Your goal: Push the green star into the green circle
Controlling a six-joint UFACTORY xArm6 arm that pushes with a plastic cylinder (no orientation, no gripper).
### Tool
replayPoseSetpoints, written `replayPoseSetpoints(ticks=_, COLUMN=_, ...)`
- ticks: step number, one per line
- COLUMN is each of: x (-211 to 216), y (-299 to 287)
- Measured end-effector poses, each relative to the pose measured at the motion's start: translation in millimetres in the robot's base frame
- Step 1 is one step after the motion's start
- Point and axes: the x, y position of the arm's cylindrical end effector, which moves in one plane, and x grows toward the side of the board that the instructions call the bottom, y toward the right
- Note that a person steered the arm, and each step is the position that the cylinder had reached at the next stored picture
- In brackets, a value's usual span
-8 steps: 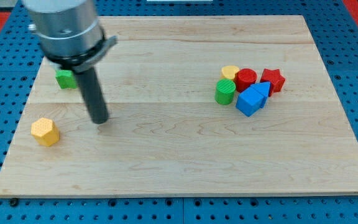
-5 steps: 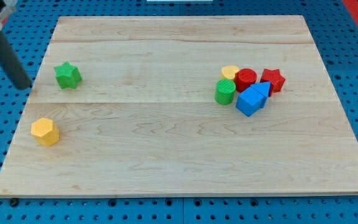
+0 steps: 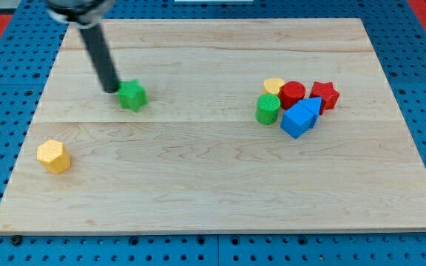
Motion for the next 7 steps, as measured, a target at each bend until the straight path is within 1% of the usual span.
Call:
replayPoseSetpoints(ticks=1, x=-0.8, y=-5.3)
replayPoseSetpoints(ticks=2, x=8.6, y=-66.6)
replayPoseSetpoints(ticks=3, x=24.6, y=25.3)
replayPoseSetpoints(ticks=4, x=18.2, y=128.3)
replayPoseSetpoints(ticks=5, x=18.2, y=103.6)
replayPoseSetpoints(ticks=6, x=23.9, y=64.5)
replayPoseSetpoints(ticks=7, x=29.5, y=142.5)
